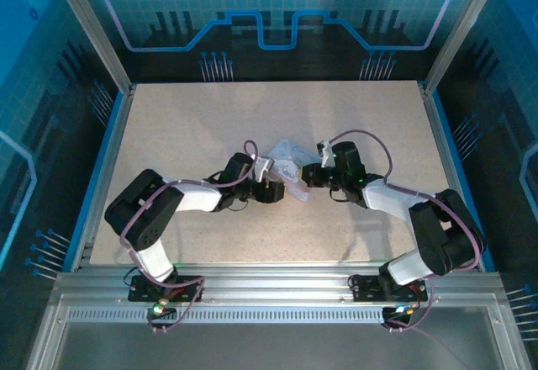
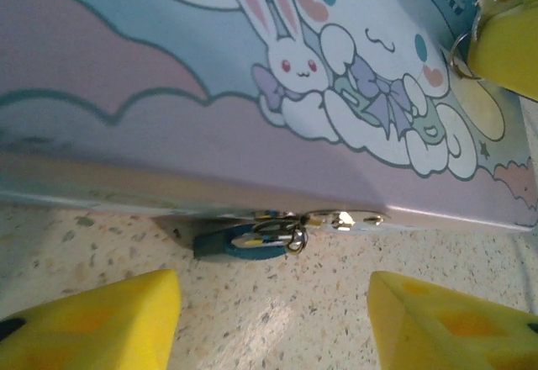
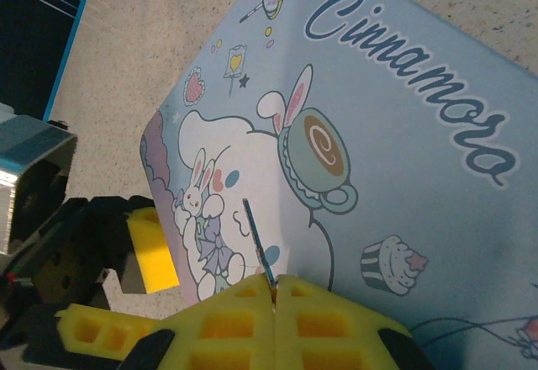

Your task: Unlock the padlock with the key

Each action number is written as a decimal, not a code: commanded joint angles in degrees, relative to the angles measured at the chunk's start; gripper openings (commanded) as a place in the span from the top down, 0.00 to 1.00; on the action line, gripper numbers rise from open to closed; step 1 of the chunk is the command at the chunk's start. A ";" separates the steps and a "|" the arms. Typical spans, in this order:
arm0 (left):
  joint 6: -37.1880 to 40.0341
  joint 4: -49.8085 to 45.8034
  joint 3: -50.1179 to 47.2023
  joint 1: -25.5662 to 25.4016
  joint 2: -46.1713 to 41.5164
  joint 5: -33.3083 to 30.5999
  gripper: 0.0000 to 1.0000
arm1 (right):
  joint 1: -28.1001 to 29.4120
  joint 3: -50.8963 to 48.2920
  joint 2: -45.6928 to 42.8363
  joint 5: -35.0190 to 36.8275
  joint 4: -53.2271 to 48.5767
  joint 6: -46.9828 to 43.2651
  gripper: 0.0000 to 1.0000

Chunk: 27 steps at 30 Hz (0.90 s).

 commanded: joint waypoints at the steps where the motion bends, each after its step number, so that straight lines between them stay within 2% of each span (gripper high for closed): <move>1: 0.68 4.09 1.29 -0.82 1.96 -0.66 0.42 | 0.53 0.32 0.66 1.57 -3.74 -1.28 1.00; 9: 0.69 9.08 0.91 -1.74 5.05 -1.72 0.49 | 0.72 -0.01 0.04 1.82 -3.85 -1.38 1.00; 15: 0.19 9.37 0.89 -2.66 5.38 -2.09 0.54 | 0.71 -0.01 0.13 1.77 -3.86 -1.40 1.00; 27: -6.52 13.29 0.46 -3.70 6.20 -5.42 0.64 | 1.03 -0.02 0.05 1.60 -3.50 -1.23 1.00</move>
